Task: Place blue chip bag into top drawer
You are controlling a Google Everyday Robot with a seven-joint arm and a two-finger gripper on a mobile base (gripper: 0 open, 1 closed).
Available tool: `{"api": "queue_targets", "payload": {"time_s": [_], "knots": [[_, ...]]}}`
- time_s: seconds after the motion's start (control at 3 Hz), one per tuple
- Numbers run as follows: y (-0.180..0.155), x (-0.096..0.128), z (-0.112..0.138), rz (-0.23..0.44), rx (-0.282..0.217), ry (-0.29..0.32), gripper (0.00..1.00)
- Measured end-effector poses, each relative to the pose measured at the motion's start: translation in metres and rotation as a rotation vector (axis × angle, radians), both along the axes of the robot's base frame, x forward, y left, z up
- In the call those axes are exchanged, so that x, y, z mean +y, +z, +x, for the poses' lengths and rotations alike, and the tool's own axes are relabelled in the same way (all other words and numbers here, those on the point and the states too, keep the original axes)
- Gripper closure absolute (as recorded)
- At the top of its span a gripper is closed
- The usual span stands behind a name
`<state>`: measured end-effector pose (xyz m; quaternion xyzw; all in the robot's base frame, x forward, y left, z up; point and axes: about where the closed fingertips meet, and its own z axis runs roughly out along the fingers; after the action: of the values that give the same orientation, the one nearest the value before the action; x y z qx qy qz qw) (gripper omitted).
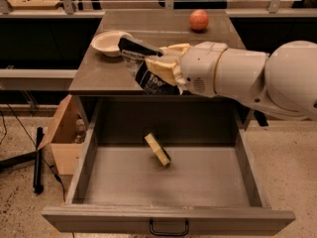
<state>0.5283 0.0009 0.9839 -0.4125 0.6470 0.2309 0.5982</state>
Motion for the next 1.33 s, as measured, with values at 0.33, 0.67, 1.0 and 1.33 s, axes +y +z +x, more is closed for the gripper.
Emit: {"api": "queue_targets", "payload": {"time_s": [0.33, 0.67, 1.0, 1.33], "knots": [[-0.004, -0.001, -0.030, -0.035, 0.019, 0.060, 1.00], [-0.033, -0.019, -0.054, -0.126, 0.056, 0.048, 1.00], [-0.073, -0.035, -0.068, -0.231, 0.085, 0.035, 1.00], [-0.125, -0.036, -0.073, -0.358, 0.081, 0.007, 1.00]]}}
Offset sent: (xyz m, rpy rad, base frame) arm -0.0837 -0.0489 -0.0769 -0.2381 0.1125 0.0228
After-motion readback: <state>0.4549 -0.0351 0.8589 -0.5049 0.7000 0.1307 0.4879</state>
